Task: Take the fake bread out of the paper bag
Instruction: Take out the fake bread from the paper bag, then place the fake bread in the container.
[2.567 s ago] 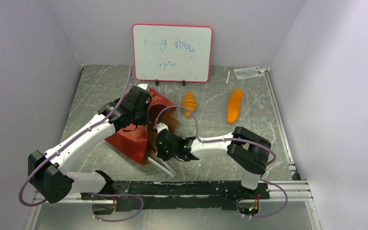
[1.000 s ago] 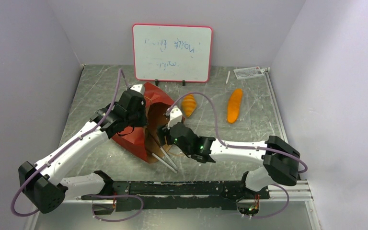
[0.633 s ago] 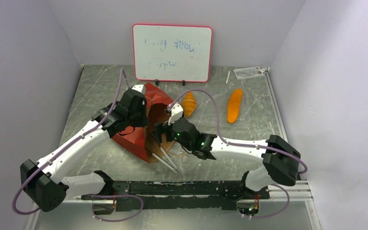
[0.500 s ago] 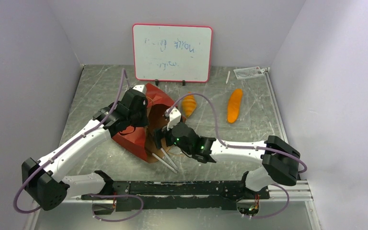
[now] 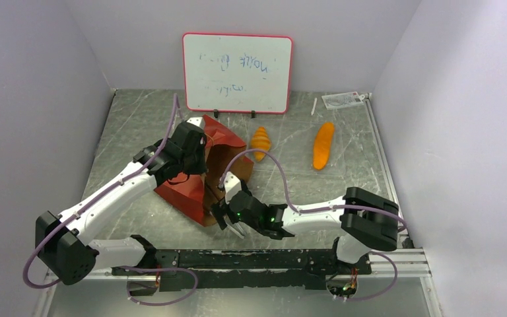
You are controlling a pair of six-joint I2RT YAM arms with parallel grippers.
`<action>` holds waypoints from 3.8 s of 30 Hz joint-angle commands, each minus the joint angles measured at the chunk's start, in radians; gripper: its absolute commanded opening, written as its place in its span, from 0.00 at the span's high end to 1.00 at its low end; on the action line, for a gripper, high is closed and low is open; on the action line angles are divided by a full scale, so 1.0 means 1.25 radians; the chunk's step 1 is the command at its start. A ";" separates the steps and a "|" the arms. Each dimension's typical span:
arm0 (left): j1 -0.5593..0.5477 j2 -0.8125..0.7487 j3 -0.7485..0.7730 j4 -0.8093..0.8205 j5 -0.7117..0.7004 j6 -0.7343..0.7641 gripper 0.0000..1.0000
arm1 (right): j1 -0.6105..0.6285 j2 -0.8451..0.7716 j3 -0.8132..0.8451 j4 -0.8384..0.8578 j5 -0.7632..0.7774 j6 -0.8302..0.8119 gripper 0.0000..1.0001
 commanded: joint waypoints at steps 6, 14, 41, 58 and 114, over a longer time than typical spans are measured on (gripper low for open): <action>0.007 0.003 0.014 0.026 0.012 0.001 0.93 | 0.003 0.072 0.019 0.042 -0.028 -0.019 0.06; 0.009 0.000 0.012 0.028 0.019 0.000 0.93 | 0.004 0.120 0.035 0.064 -0.055 -0.027 0.07; 0.013 -0.038 0.001 0.017 0.005 -0.015 0.93 | -0.029 0.168 0.104 -0.071 -0.094 0.061 0.91; 0.013 0.026 0.071 -0.035 -0.169 -0.150 0.93 | -0.029 0.016 0.167 -0.343 -0.032 0.148 1.00; 0.111 -0.037 -0.045 0.150 0.006 -0.032 0.93 | -0.509 -0.048 0.230 -0.515 0.058 0.197 1.00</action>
